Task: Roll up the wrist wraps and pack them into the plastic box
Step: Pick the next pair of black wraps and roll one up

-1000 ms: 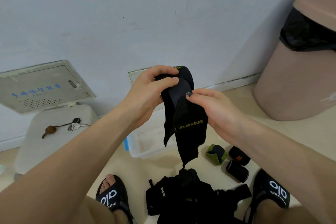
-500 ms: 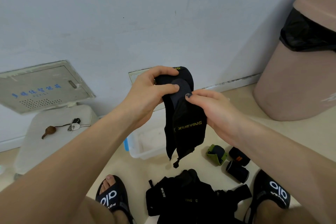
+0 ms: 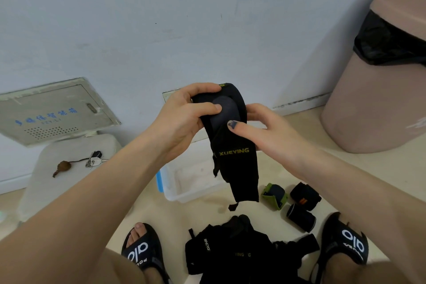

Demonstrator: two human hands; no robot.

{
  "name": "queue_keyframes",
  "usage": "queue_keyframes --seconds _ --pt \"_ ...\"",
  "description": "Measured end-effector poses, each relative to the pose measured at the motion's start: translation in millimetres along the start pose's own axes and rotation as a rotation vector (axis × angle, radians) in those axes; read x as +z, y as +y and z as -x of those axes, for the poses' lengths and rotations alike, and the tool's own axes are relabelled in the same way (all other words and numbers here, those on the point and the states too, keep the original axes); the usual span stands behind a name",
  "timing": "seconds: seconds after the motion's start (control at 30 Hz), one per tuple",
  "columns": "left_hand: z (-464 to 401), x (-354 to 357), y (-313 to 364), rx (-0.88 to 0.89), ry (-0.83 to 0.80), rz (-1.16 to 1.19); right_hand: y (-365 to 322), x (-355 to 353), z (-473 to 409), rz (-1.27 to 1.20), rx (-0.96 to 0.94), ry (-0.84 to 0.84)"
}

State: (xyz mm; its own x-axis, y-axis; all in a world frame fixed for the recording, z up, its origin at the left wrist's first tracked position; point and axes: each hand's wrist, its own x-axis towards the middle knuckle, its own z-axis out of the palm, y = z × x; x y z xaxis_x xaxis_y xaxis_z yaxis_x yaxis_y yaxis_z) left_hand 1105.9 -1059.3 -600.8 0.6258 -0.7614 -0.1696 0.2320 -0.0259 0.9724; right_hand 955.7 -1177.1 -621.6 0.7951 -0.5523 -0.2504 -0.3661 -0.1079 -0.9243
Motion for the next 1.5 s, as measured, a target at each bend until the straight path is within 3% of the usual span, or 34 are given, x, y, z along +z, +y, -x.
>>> queue_keyframes --seconds 0.17,0.37,0.63,0.97,1.33,1.5 --pt "1.9 2.0 0.6 0.013 0.025 0.041 0.3 -1.2 1.8 -0.068 -0.052 -0.001" --pt "7.8 13.9 -9.6 0.044 -0.025 -0.149 -1.7 0.3 0.7 -0.189 -0.069 0.038" --pt "6.1 18.1 -6.8 0.023 0.104 -0.051 -0.8 6.0 1.3 -0.03 -0.092 -0.021" --pt "1.7 20.4 -5.7 -0.035 0.19 0.042 -1.7 3.9 0.1 -0.019 -0.119 -0.016" --pt "1.8 24.2 -5.8 -0.072 0.271 -0.042 1.6 10.6 3.6 -0.036 -0.044 -0.104" --pt "3.5 27.8 -4.0 -0.059 0.286 -0.033 -1.0 7.5 3.1 -0.074 -0.063 -0.062"
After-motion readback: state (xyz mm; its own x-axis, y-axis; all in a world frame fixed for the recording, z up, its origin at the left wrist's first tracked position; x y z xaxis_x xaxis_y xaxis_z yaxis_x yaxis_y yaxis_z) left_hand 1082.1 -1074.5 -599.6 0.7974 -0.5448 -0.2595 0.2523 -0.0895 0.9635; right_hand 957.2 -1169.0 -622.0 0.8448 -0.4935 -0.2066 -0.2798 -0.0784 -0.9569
